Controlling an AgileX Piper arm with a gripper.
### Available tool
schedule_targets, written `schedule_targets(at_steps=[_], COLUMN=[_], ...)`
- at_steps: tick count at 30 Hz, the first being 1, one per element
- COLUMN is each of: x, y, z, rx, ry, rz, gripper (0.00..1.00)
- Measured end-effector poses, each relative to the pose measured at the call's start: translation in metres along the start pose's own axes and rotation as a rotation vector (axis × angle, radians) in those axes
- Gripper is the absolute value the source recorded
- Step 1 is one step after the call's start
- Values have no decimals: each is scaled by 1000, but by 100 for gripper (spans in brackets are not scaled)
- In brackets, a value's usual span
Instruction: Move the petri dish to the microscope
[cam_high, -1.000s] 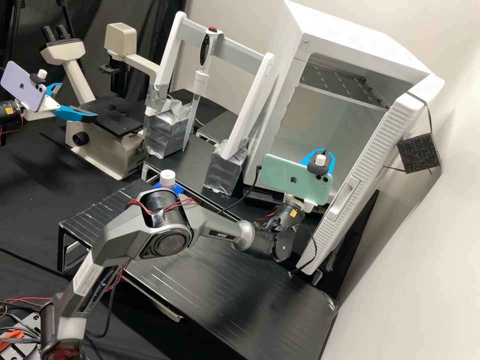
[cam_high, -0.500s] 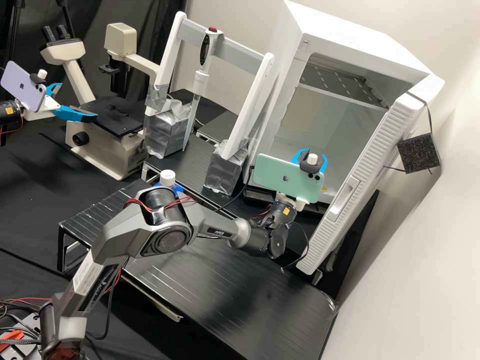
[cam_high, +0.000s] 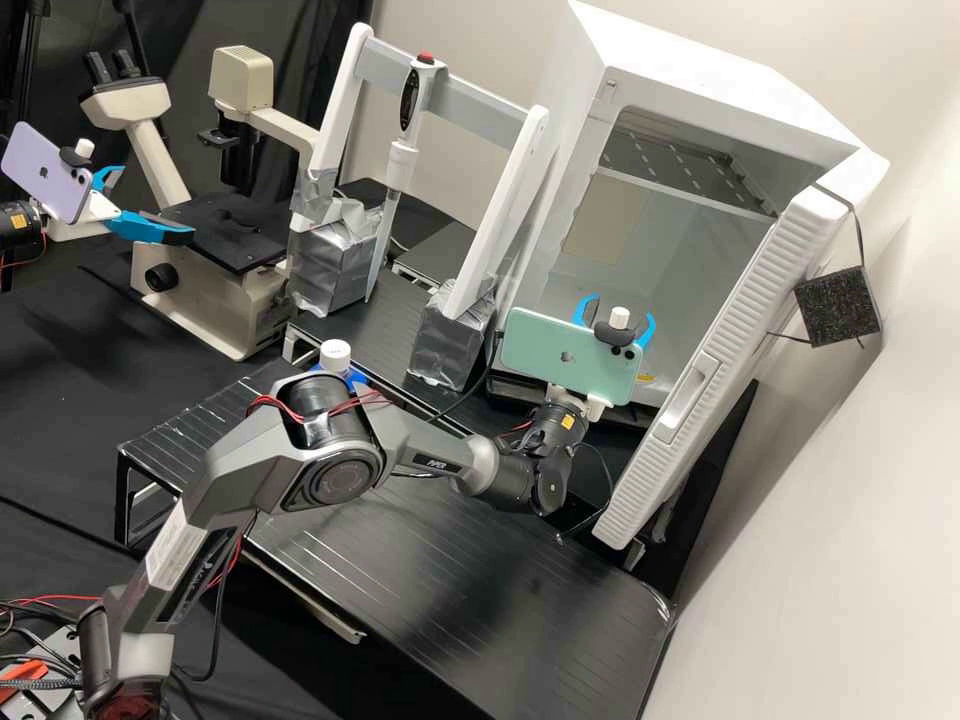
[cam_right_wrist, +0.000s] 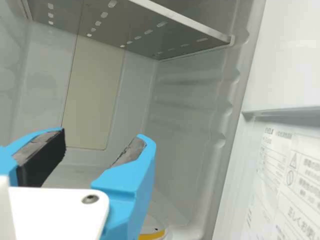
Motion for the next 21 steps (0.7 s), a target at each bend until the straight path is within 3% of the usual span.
schedule_targets(at_steps=[14,21], x=[6,15], y=[-6,-15], z=[0,12], rx=[5,8], ry=[-4,-43], rz=[-14,-34], gripper=[100,100])
